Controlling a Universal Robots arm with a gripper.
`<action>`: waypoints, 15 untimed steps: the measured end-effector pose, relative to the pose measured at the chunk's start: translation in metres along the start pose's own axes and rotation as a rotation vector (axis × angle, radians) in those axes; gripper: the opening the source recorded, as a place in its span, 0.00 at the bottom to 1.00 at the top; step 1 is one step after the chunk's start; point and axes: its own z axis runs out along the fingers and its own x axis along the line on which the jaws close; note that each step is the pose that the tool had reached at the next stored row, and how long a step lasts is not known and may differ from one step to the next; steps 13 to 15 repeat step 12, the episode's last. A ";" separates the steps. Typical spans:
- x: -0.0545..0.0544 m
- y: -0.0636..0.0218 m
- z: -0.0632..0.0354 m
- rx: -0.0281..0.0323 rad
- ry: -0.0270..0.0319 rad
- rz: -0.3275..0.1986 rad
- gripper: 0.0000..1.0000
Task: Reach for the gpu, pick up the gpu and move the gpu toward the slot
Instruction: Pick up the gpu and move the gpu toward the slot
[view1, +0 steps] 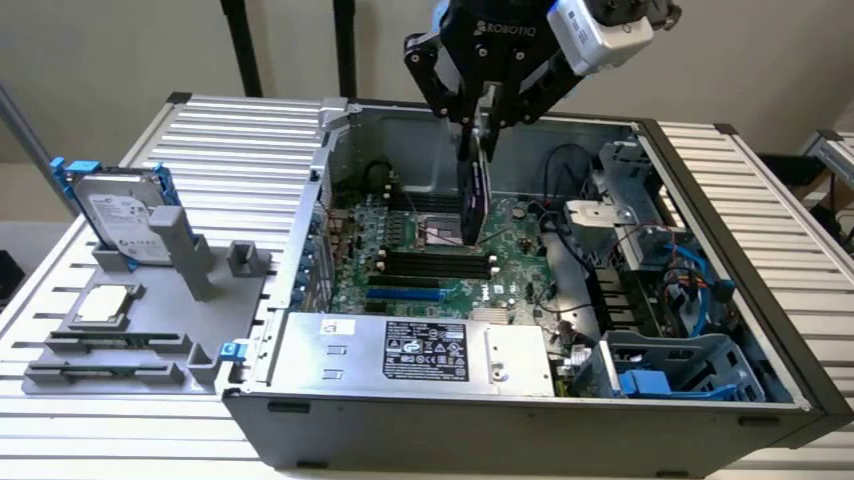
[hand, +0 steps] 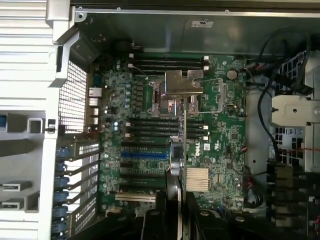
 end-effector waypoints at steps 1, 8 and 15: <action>-0.002 0.0012 0.0009 0.0000 0.0035 0.000 0.26; -0.011 0.0049 0.0035 -0.0003 0.0271 0.001 0.26; -0.011 0.0049 0.0035 -0.0002 0.0272 0.001 0.26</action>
